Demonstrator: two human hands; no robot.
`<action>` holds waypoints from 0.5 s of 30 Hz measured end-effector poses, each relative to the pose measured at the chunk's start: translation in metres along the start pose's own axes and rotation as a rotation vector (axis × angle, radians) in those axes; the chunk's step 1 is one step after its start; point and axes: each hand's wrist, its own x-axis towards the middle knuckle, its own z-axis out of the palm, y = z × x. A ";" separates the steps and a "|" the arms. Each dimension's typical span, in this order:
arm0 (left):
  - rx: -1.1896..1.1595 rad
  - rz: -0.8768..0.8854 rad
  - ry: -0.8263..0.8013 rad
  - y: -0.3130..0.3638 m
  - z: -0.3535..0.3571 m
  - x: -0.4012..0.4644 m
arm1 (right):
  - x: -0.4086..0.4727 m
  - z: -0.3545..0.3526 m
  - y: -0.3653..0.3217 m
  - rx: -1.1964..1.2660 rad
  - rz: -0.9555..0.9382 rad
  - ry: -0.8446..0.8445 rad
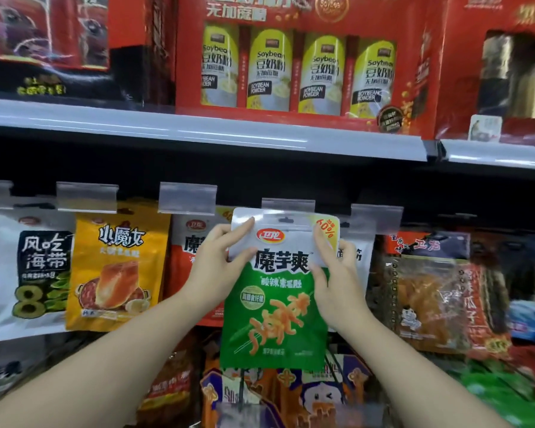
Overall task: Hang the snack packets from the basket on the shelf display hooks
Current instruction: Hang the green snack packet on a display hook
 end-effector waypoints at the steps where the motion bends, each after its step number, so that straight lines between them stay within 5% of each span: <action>1: 0.002 -0.013 -0.002 -0.001 0.000 0.002 | 0.003 0.001 0.001 0.016 -0.001 -0.002; 15: 0.077 -0.105 -0.022 -0.022 0.013 0.017 | 0.029 0.014 0.017 -0.029 0.110 -0.109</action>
